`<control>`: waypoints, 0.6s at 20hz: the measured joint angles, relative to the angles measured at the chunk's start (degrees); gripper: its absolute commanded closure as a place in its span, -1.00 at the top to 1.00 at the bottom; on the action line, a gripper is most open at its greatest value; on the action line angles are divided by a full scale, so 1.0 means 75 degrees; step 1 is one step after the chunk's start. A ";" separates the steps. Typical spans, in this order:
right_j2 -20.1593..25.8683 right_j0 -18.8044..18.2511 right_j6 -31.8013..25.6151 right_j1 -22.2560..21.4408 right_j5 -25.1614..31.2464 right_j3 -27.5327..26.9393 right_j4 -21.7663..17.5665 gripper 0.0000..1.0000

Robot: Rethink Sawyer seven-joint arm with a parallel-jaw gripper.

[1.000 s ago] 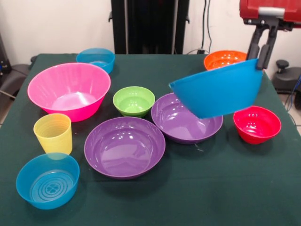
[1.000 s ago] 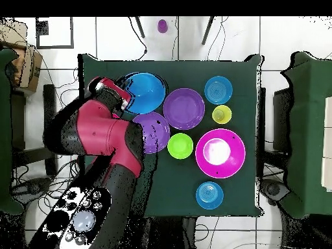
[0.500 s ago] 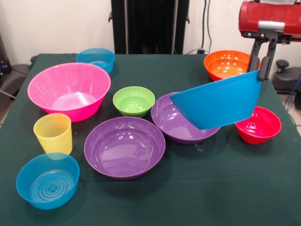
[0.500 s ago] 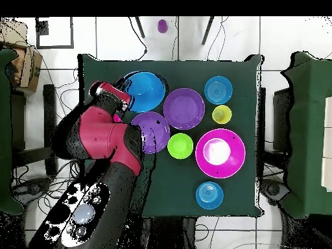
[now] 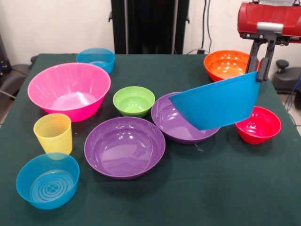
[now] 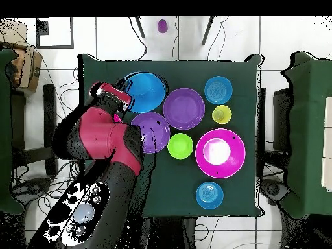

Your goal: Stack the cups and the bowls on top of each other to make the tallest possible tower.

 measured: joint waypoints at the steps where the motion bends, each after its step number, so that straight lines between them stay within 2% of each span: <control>1: 0.0001 0.0000 0.0000 0.0004 0.0000 0.0000 0.0000 -1.00; 7: 0.0078 -0.0083 0.0000 0.0029 -0.0054 0.0000 0.0000 -1.00; 12: 0.0007 -0.0044 0.0000 0.0283 -0.1006 -0.0001 0.0002 -1.00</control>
